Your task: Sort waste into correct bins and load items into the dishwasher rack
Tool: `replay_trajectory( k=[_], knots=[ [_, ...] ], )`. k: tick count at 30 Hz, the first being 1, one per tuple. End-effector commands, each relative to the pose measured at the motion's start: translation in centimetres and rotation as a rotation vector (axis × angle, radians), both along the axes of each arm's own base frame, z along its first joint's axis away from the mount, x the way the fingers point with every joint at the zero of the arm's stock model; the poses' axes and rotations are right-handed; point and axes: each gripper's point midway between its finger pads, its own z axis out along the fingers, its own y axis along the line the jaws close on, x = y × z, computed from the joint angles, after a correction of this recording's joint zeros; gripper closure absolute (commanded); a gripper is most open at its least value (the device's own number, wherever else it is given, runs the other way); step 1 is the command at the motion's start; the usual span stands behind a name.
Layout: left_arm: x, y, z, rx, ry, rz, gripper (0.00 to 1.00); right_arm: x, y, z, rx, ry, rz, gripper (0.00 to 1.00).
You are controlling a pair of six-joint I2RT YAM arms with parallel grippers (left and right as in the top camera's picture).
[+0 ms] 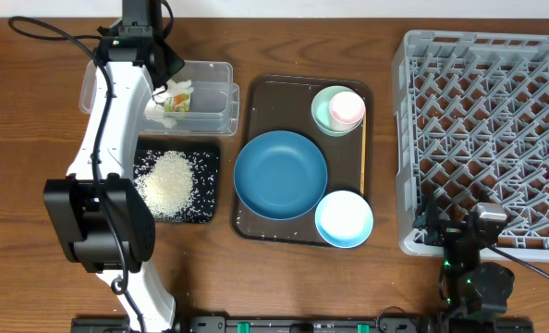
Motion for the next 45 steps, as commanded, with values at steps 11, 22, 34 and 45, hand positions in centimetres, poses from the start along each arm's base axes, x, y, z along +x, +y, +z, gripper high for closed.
replay_trajectory(
  k=[11, 22, 34, 45],
  knots=[
    [-3.6, 5.4, 4.3, 0.003, -0.023, 0.124, 0.27, 0.0, 0.5, -0.1, -0.007, 0.001, 0.018, 0.01],
    [-12.6, 16.2, 6.4, -0.010, 0.056, 0.413, 0.12, 0.0, 0.5, 0.0, -0.007, 0.000, 0.018, 0.01],
    [-18.0, 21.3, 5.6, -0.037, 0.132, 0.586, 0.07, 0.0, 0.5, -0.1, -0.007, 0.001, 0.018, 0.01],
    [-18.1, 21.5, 5.6, -0.037, 0.132, 0.590, 0.06, 0.0, 0.5, 0.0, -0.007, -0.001, 0.018, 0.01]
  ],
)
